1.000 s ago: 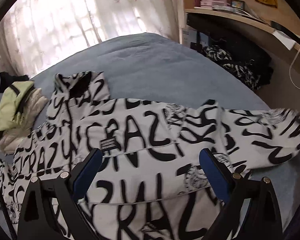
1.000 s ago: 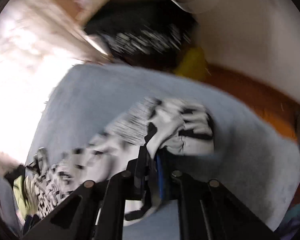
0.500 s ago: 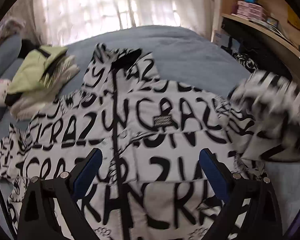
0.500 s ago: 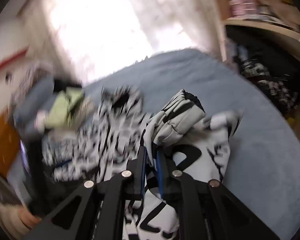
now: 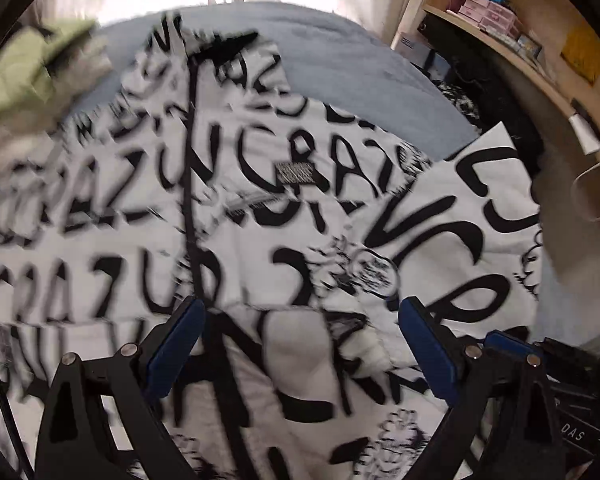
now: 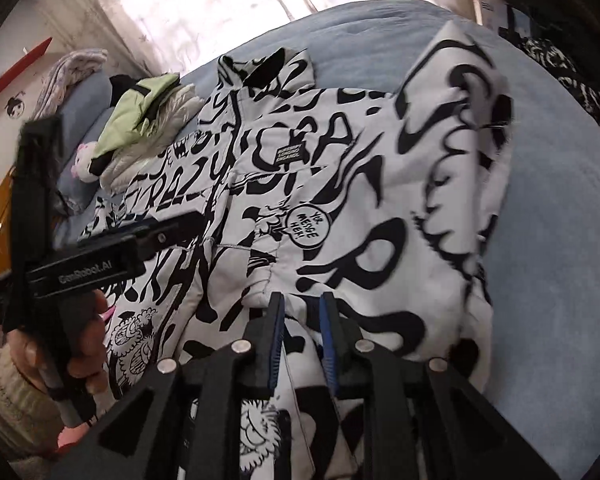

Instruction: Fold large clothes

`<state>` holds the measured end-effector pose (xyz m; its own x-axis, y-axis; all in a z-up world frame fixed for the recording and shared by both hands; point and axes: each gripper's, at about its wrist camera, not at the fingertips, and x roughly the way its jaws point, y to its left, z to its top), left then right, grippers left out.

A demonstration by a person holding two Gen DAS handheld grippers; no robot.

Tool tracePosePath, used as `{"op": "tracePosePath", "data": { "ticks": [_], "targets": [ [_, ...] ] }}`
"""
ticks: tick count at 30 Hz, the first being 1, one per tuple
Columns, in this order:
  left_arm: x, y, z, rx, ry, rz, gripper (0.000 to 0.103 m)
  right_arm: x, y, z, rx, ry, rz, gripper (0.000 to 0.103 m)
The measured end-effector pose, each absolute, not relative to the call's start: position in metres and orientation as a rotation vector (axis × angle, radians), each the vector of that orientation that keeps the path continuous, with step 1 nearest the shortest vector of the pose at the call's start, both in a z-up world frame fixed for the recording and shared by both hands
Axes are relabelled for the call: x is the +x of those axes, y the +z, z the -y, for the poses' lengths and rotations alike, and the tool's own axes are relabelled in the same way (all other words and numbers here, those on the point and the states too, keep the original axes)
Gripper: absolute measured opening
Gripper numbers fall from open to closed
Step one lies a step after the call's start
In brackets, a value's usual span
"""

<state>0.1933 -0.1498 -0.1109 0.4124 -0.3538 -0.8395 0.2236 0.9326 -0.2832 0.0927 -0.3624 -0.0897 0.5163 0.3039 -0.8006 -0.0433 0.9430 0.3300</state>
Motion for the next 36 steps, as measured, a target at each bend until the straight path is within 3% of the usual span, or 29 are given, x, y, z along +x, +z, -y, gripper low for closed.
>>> {"op": "tracePosePath", "data": {
  "ticks": [1,3,7,17,18,19,20,22,25,31,36],
  "targets": [
    [0.196,-0.116,0.149,-0.172,-0.386,-1.113,0.097,0.093,-0.089,0.363,0.299,0.198,-1.003,0.044],
    [0.201,-0.127,0.147,-0.227,-0.405,-1.149,0.094,0.090,-0.086,0.368,0.342,0.186,-0.978,0.052],
    [0.210,-0.158,0.151,-0.360,-0.490,-1.260,0.072,0.091,-0.084,0.368,0.389,0.200,-0.974,0.052],
    [0.211,-0.177,0.191,-0.303,-0.517,-1.264,0.068,0.081,-0.082,0.364,0.370,0.197,-0.960,0.052],
    [0.211,-0.176,0.199,-0.291,-0.521,-1.261,0.052,0.081,-0.083,0.365,0.370,0.194,-0.961,0.052],
    [0.212,-0.176,0.209,-0.270,-0.531,-1.271,0.028,0.081,-0.083,0.365,0.370,0.191,-0.963,0.052],
    [0.216,-0.174,0.220,-0.247,-0.528,-1.282,0.028,0.081,-0.084,0.365,0.372,0.186,-0.965,0.052],
    [0.217,-0.166,0.233,-0.190,-0.496,-1.248,0.011,0.079,-0.084,0.366,0.375,0.180,-0.963,0.052],
    [0.213,-0.132,0.254,-0.067,-0.419,-1.110,0.004,0.074,-0.079,0.368,0.361,0.168,-0.952,0.052],
    [0.208,-0.023,0.245,0.004,-0.366,-0.798,0.004,0.065,-0.071,0.375,0.306,0.152,-0.929,0.052],
    [0.203,0.033,0.211,-0.002,-0.304,-0.693,0.004,0.068,-0.072,0.384,0.265,0.082,-0.927,0.052]
  ]
}}
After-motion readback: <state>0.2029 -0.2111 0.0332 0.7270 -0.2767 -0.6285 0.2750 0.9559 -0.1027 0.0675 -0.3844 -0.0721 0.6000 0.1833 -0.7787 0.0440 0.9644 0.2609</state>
